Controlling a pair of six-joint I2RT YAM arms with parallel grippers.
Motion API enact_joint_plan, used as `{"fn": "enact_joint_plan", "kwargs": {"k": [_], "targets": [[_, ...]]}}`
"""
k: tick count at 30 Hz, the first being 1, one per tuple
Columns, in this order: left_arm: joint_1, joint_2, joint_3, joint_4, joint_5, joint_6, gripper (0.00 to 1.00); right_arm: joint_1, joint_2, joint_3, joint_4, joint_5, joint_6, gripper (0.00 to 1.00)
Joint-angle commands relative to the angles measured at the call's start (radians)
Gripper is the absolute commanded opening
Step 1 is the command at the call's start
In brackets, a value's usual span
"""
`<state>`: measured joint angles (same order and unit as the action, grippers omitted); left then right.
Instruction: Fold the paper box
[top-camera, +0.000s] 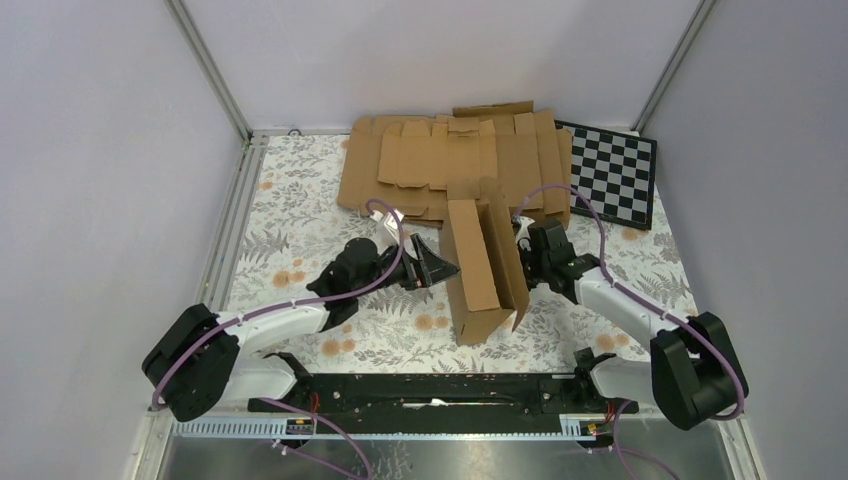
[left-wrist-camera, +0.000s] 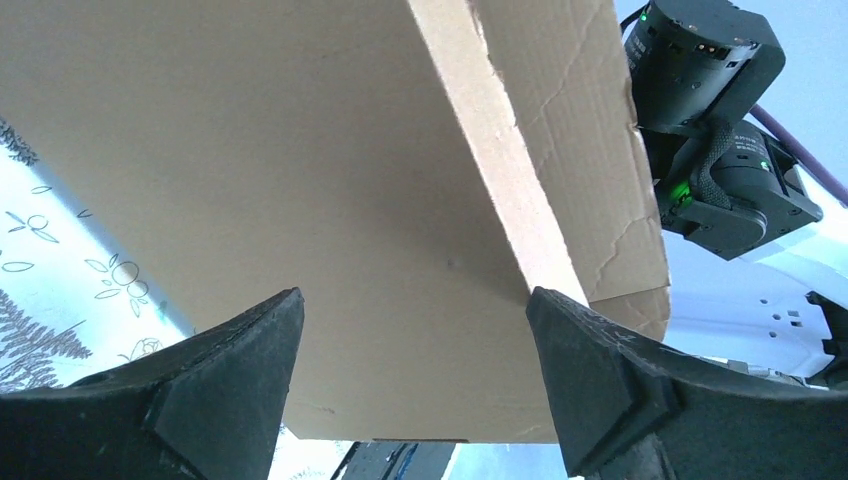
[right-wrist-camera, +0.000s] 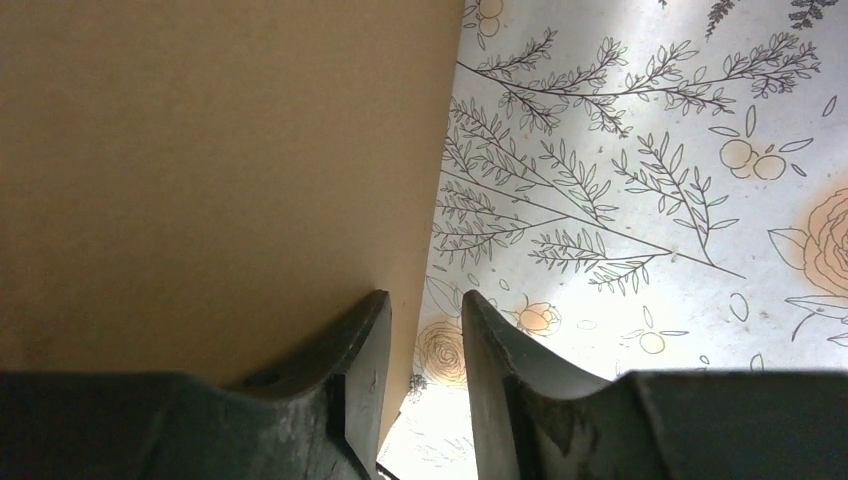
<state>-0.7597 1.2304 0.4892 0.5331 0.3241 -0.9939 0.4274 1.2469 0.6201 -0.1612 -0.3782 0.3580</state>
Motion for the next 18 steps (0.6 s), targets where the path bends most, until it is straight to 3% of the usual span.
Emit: {"fn": "enact_joint_plan", "kwargs": {"k": [1, 9, 14, 18], "targets": [[0.005, -0.002, 0.099, -0.017, 0.041, 0.049, 0.88, 0.009, -0.055, 0.036, -0.02, -0.018, -0.017, 0.41], [0.009, 0.017, 0.171, -0.085, 0.042, 0.095, 0.84, 0.008, -0.186, 0.057, -0.077, -0.008, 0.0, 0.48], [0.008, 0.062, 0.203, -0.106, 0.078, 0.106, 0.64, 0.008, -0.265, 0.053, -0.078, -0.013, 0.028, 0.54], [0.007, 0.089, 0.217, -0.13, 0.087, 0.117, 0.57, 0.007, -0.31, 0.058, -0.069, -0.038, 0.055, 0.59]]}}
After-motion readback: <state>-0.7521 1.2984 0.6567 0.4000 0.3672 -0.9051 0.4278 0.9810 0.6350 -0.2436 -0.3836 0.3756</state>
